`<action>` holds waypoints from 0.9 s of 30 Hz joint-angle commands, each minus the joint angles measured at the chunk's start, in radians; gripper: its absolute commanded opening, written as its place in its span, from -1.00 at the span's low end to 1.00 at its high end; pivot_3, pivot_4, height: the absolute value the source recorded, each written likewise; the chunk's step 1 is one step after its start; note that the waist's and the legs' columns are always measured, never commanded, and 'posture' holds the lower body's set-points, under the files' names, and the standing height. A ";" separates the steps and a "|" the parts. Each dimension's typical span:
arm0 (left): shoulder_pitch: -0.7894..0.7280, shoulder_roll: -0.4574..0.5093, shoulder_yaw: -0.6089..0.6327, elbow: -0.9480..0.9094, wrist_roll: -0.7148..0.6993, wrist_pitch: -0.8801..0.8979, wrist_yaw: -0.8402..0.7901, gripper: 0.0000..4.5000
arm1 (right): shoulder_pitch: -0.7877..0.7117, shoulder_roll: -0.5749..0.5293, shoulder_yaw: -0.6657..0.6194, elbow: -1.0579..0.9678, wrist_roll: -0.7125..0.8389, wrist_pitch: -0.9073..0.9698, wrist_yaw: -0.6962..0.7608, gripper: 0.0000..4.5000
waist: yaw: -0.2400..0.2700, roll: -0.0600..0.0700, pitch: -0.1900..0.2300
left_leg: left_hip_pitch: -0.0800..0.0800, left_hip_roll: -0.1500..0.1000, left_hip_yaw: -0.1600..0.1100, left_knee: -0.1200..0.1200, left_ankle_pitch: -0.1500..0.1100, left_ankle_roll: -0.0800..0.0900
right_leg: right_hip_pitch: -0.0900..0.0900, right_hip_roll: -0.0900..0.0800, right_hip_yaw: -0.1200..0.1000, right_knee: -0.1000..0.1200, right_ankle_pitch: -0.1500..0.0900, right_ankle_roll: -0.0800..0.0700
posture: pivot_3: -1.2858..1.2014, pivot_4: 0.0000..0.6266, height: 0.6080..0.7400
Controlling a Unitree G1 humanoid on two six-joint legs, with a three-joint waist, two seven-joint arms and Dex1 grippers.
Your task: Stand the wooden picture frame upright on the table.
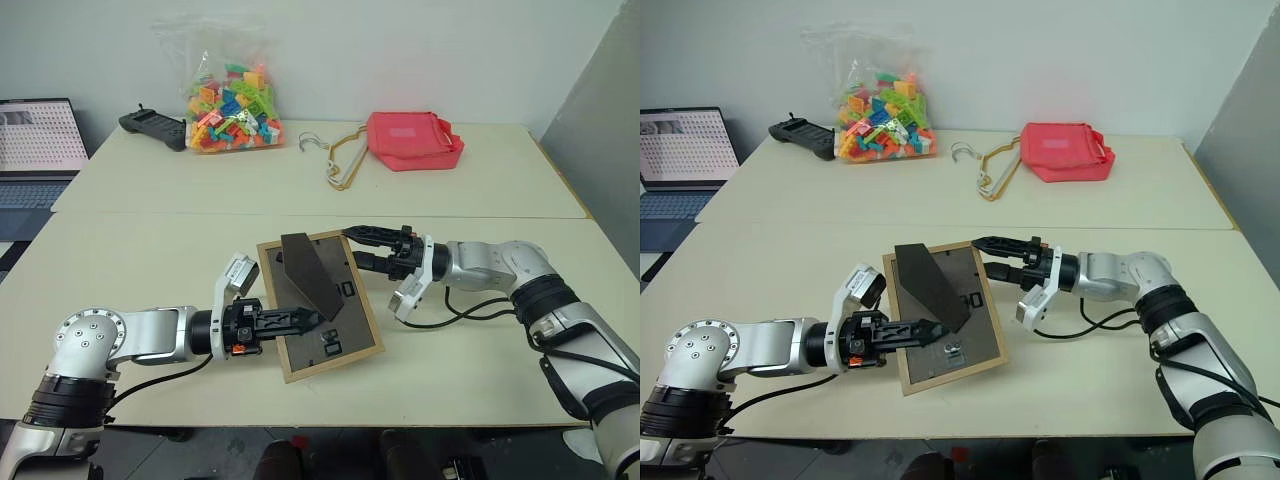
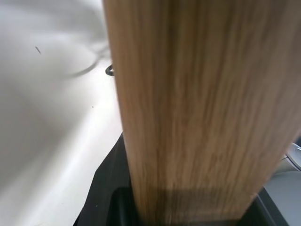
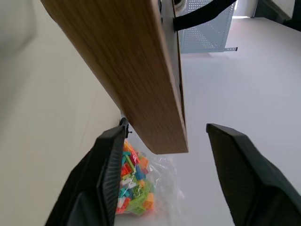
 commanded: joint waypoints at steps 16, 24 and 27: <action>0.006 0.019 0.007 -0.063 -0.043 -0.040 -0.035 -0.33 | -0.063 0.026 0.055 -0.047 0.000 -0.036 -0.084 -0.34 | 0.000 0.000 0.000 | 0.000 0.000 -0.003 0.000 0.000 0.000 | 0.001 0.000 -0.002 0.001 -0.001 -0.001 | 0.03 -0.52 1.00; 0.004 0.024 0.075 -0.014 -0.002 -0.137 0.011 0.32 | -0.068 -0.004 0.050 0.014 0.105 -0.089 -0.007 -0.42 | 0.001 0.000 0.000 | 0.000 0.000 -0.003 0.001 0.000 0.000 | 0.001 0.000 -0.003 0.002 -0.001 -0.002 | 0.03 -0.52 1.00; -0.007 0.028 0.161 0.025 0.045 -0.223 0.055 0.57 | -0.074 -0.011 0.084 0.129 0.351 -0.136 0.181 -0.42 | -0.001 0.000 0.000 | 0.000 0.000 -0.003 0.001 0.000 0.001 | 0.001 0.000 -0.003 0.002 -0.001 -0.002 | 0.03 -0.52 1.00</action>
